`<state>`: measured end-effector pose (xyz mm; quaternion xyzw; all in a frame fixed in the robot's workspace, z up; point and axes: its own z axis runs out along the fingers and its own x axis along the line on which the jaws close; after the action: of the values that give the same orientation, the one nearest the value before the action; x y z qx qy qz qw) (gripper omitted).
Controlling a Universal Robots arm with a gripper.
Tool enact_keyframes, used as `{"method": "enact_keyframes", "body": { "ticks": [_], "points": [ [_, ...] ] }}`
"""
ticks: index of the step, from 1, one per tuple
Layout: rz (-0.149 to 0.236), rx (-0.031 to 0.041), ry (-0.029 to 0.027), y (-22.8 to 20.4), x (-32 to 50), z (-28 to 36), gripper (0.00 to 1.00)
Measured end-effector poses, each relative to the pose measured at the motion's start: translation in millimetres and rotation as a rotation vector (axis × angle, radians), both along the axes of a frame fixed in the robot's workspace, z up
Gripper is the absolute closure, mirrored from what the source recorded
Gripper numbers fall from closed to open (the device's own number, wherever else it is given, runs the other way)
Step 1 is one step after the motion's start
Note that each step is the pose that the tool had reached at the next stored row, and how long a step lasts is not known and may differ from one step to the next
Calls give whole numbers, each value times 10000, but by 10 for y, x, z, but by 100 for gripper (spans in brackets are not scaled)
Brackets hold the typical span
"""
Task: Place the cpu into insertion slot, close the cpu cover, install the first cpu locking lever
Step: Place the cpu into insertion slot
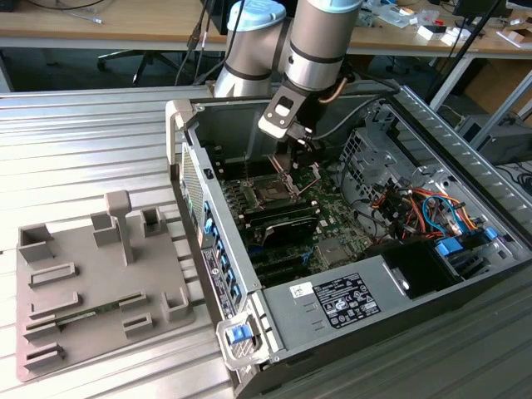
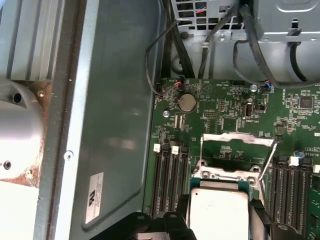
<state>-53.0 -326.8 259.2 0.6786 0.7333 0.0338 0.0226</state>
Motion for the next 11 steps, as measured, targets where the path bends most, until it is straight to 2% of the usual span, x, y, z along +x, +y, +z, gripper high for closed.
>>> {"method": "enact_keyframes", "body": {
  "ticks": [6, 11],
  "points": [
    [0, 1, -1, -88, -8, -25, 45],
    [1, -1, 0, -93, -17, -56, 45]
  ]
}}
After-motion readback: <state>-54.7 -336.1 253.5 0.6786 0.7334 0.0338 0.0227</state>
